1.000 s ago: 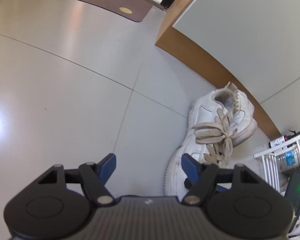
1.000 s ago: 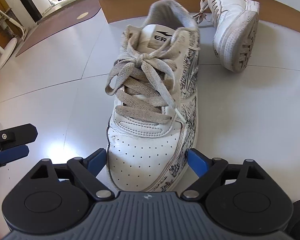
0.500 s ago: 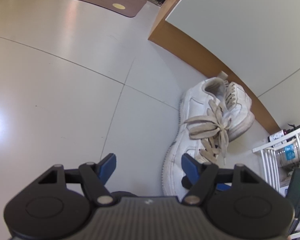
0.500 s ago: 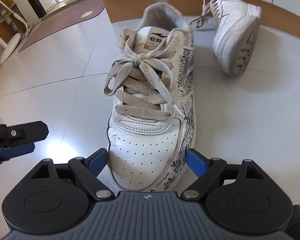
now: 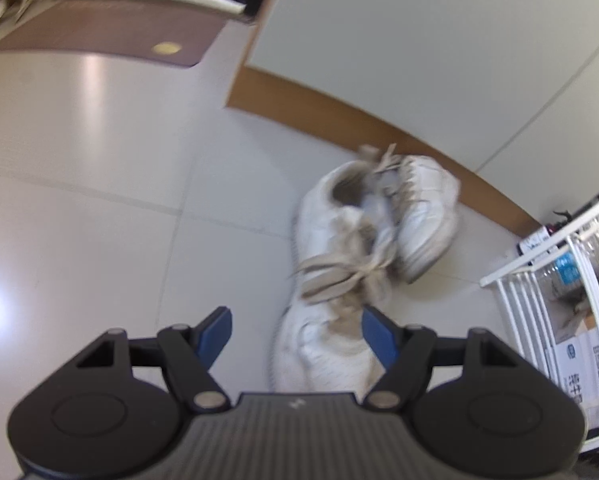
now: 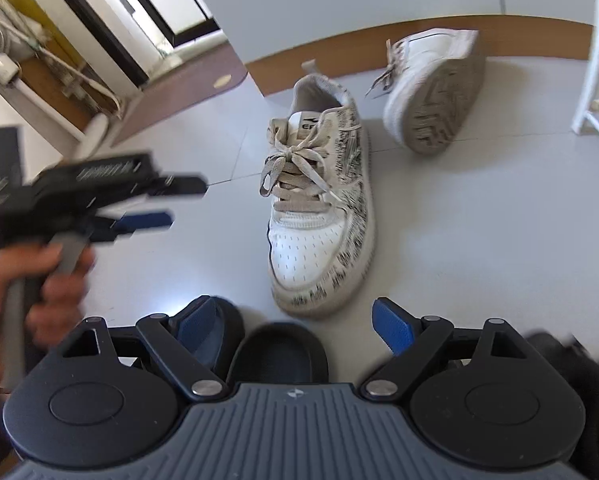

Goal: Organize scattered shoes
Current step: 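Carry the white sneaker with the right gripper toward the shoe row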

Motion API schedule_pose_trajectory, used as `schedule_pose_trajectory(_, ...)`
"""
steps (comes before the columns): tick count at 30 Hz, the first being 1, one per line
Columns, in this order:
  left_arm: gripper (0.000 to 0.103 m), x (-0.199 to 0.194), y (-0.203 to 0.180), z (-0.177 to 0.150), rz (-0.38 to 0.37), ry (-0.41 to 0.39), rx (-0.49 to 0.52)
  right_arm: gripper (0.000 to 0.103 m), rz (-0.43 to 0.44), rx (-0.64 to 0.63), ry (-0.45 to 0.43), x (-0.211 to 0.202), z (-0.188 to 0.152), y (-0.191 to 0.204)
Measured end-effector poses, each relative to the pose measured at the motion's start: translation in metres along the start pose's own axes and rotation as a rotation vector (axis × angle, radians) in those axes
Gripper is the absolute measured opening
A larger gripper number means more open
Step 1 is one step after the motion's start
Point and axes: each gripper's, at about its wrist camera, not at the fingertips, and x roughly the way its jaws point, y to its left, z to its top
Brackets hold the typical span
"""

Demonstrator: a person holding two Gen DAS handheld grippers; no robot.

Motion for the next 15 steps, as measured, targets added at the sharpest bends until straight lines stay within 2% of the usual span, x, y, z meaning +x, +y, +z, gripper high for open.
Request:
schedule_pose_trajectory(4, 0.074, 0.014, -0.027, 0.021, -0.024, 0.005, 0.068, 0.089, -0.007, 0.011, -0.012, -0.002, 0.0, -0.016)
schedule_pose_trajectory(8, 0.074, 0.03, -0.042, 0.035, -0.037, 0.019, 0.092, 0.089, -0.008, 0.036, -0.028, 0.0, 0.005, -0.028)
schedule_pose_trajectory(15, 0.074, 0.054, -0.074, 0.075, -0.064, 0.014, 0.135, 0.089, -0.036, 0.115, -0.105, -0.01, 0.025, -0.062)
